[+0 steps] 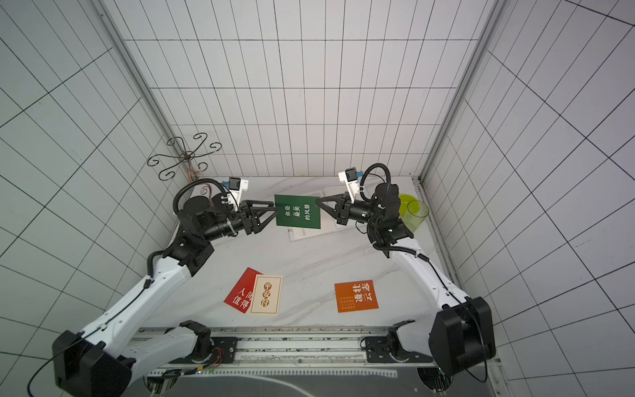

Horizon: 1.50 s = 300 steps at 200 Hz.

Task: Place the photos into the photo albums
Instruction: Pick up the photo at the center of the board.

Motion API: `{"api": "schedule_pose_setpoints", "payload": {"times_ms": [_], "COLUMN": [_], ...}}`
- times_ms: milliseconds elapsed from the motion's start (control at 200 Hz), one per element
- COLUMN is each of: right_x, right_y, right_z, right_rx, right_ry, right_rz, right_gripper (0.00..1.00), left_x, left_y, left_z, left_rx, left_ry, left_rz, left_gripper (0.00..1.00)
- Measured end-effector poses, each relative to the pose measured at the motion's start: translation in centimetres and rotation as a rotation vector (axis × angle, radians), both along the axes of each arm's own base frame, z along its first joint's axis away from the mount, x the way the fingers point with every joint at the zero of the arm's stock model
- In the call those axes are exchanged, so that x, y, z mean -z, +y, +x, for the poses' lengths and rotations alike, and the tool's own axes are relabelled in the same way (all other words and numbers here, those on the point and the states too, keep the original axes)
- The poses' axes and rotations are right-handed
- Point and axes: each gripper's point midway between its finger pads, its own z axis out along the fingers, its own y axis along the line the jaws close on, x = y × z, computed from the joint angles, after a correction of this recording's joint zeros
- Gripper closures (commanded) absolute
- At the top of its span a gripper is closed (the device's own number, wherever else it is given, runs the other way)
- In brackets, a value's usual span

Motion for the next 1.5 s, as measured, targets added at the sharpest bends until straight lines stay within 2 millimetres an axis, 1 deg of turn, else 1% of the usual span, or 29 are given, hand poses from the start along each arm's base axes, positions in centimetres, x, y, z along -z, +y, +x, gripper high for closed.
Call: {"api": "schedule_pose_setpoints", "payload": {"times_ms": [65, 150, 245, 370, 455, 575, 635, 675, 720, 775, 850, 1009, 1049, 1139, 1199, 1244, 1279, 1429, 1499], "right_x": [-1.0, -1.8, -2.3, -2.6, -2.7, -3.0, -3.2, -3.2, -3.3, -3.2, -3.0, -2.9, -2.9, -2.9, -2.9, -2.9, -2.8, -2.7, -2.6], "right_y": [0.0, 0.0, 0.0, -0.1, -0.1, 0.0, 0.0, 0.1, 0.2, 0.2, 0.3, 0.4, 0.4, 0.4, 0.4, 0.4, 0.4, 0.4, 0.6], "right_z": [-0.4, -0.9, -1.3, -1.7, -1.8, -2.3, -2.5, -2.6, -2.7, -2.7, -2.6, -2.5, -2.5, -2.6, -2.6, -2.7, -2.6, -2.6, -2.7], "right_rx": [-0.020, -0.037, -0.051, -0.064, -0.074, -0.105, -0.125, -0.138, -0.149, -0.163, -0.175, -0.182, -0.183, -0.187, -0.190, -0.192, -0.193, -0.193, -0.198], "right_ry": [-0.023, -0.040, -0.051, -0.064, -0.064, -0.065, -0.066, -0.065, -0.061, -0.053, -0.043, -0.033, -0.032, -0.029, -0.028, -0.028, -0.026, -0.024, -0.023], "right_rz": [0.026, 0.045, 0.056, 0.061, 0.061, 0.071, 0.078, 0.083, 0.087, 0.089, 0.090, 0.093, 0.093, 0.094, 0.092, 0.092, 0.092, 0.089, 0.087], "right_gripper": [1.00, 1.00, 1.00, 1.00, 1.00, 1.00, 1.00, 1.00, 1.00, 1.00, 1.00, 1.00, 0.91, 0.64, 0.54, 0.50, 0.48, 0.48, 0.50], "left_x": [-0.1, -0.1, 0.0, 0.1, -0.1, -0.6, -1.0, -1.3, -1.5, -1.8, -2.0, -2.3, -2.4, -2.7, -2.9, -3.0, -3.1, -3.6, -4.0], "left_y": [0.1, 0.5, 1.0, 1.1, 0.9, 0.5, 0.3, 0.2, 0.1, -0.1, -0.3, -0.5, -0.6, -0.6, -0.6, -0.6, -0.6, -0.5, -0.5], "left_z": [0.1, 0.4, 0.6, 0.6, 0.3, -0.5, -0.9, -1.2, -1.5, -1.8, -2.1, -2.6, -2.7, -2.9, -3.0, -3.1, -3.1, -3.1, -3.1], "left_rx": [-0.002, -0.016, -0.030, -0.033, -0.010, 0.045, 0.074, 0.092, 0.110, 0.133, 0.160, 0.200, 0.207, 0.220, 0.225, 0.226, 0.227, 0.226, 0.221], "left_ry": [-0.001, 0.002, 0.009, 0.016, 0.014, 0.001, -0.009, -0.016, -0.016, -0.025, -0.024, -0.030, -0.030, -0.037, -0.042, -0.041, -0.042, -0.043, -0.046], "left_rz": [-0.004, -0.007, -0.012, -0.021, -0.040, -0.068, -0.081, -0.089, -0.096, -0.102, -0.110, -0.116, -0.118, -0.125, -0.130, -0.134, -0.138, -0.155, -0.165], "left_gripper": [0.26, 0.27, 0.27, 0.30, 0.33, 0.41, 0.47, 0.53, 0.62, 0.77, 1.00, 1.00, 1.00, 1.00, 1.00, 1.00, 1.00, 1.00, 1.00]}}
